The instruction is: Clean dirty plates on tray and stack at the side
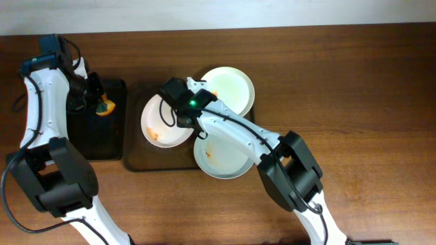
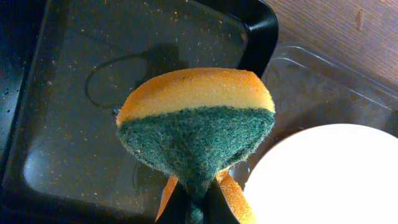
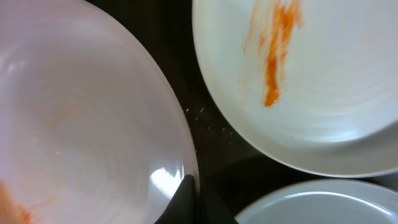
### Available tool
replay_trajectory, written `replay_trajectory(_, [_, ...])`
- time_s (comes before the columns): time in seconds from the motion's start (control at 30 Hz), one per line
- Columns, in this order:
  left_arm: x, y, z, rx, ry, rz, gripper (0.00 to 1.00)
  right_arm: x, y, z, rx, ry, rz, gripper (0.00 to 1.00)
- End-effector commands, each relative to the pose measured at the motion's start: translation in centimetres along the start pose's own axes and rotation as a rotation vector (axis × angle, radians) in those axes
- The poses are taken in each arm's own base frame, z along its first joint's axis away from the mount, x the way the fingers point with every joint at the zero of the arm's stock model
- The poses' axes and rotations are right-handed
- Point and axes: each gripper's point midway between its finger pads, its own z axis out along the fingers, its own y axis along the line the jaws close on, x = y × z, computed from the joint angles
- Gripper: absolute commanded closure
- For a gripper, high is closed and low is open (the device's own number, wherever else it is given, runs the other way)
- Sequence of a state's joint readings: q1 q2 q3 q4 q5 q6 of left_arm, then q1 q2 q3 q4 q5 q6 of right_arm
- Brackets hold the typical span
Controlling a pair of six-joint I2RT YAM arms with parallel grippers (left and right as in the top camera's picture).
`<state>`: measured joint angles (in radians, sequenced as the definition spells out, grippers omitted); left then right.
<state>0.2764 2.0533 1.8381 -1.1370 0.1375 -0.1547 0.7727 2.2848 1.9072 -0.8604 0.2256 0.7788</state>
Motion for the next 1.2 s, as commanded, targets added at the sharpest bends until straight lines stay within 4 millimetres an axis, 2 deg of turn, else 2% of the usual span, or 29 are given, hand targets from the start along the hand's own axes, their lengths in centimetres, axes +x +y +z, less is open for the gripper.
replay_trajectory(0.0, [-0.2, 0.1, 0.3, -0.004, 0.001, -0.010, 0.99, 1.4, 1.2, 0.5, -0.067, 0.082, 0.004, 0.96])
replay_trajectory(0.1, [-0.1, -0.1, 0.3, -0.003, 0.002, -0.005, 0.99, 1.8, 1.6, 0.4, -0.097, 0.104, -0.044, 0.95])
replay_trajectory(0.23, [0.0, -0.8, 0.4, 0.000, 0.005, 0.010, 0.99, 2.2, 2.2, 0.3, -0.163, 0.143, -0.149, 0.82])
replay_trajectory(0.33, [0.4, -2.3, 0.6, 0.006, 0.011, 0.044, 0.99, 1.6, 2.1, 0.1, -0.323, 0.220, -0.255, 0.66])
replay_trajectory(0.43, [0.8, -3.1, 0.7, 0.009, 0.020, 0.062, 0.99, 0.8, 1.9, -0.2, -0.436, 0.239, -0.314, 0.63])
replay_trajectory(0.53, [1.1, -3.4, 0.9, 0.009, 0.027, 0.069, 0.99, 0.5, 2.2, -0.2, -0.475, 0.209, -0.402, 0.63])
replay_trajectory(0.7, [2.2, -3.1, 1.9, 0.002, 0.064, 0.067, 0.99, 0.5, 2.8, 1.7, -0.482, 0.194, -0.405, 0.64])
replay_trajectory(0.83, [2.1, -3.2, 2.2, 0.004, 0.056, 0.070, 0.99, 0.9, 2.7, 3.6, -0.446, 0.191, -0.400, 0.65])
replay_trajectory(0.9, [2.1, -3.5, 2.2, 0.006, 0.053, 0.077, 0.99, 0.9, 2.9, 3.9, -0.448, 0.192, -0.377, 0.74])
replay_trajectory(1.0, [2.5, -4.9, 2.4, 0.012, 0.058, 0.110, 0.99, 0.8, 3.0, 4.3, -0.443, 0.199, -0.324, 0.96])
replay_trajectory(1.17, [3.7, -7.5, 2.7, 0.022, 0.075, 0.204, 0.99, -0.7, 1.1, 5.3, -0.283, 0.175, 0.014, 0.96])
